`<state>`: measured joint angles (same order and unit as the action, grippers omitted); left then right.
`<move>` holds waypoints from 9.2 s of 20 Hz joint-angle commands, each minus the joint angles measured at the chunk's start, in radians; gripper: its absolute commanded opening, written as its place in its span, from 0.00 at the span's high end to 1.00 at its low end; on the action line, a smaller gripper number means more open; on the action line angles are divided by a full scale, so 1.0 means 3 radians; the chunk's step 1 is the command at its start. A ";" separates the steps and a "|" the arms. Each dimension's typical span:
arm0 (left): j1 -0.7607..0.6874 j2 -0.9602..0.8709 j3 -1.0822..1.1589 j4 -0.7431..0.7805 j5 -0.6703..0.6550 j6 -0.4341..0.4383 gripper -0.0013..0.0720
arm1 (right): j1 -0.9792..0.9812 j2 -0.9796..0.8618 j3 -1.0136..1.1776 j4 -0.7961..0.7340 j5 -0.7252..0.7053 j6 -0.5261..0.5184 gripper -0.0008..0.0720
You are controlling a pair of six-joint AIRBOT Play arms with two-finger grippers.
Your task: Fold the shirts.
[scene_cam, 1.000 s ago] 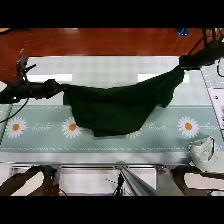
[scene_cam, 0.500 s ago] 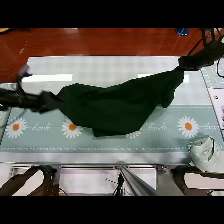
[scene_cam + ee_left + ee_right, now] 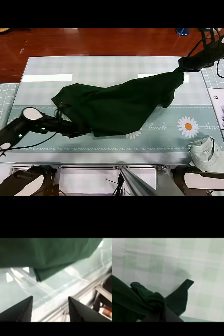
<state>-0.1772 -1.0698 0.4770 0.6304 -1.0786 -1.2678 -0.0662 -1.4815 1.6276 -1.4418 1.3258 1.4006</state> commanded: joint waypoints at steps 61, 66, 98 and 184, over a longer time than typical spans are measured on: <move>0.1953 0.1457 0.1392 -0.0523 -0.1628 -0.0491 0.96 | 0.0003 0.0765 0.0378 -0.0352 0.0431 -0.0023 0.96; 0.1954 0.1174 0.0432 -0.0523 -0.0771 -0.0052 0.96 | 0.0003 -0.0135 0.0378 0.0024 0.0337 -0.0013 0.95; 0.2132 -0.0312 0.0393 0.0757 -0.0899 0.0459 0.15 | -0.0420 -0.0048 -0.0120 0.0014 0.0638 -0.0058 0.35; 0.2495 0.2037 0.1387 -0.0051 -0.0932 -0.0423 0.96 | -0.0568 0.0618 0.1236 0.0638 0.1656 0.0275 0.96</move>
<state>0.5842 -0.4263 1.0428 0.7021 -1.4475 -1.4399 -0.2447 -1.1427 1.9968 -1.3094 1.8133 1.4849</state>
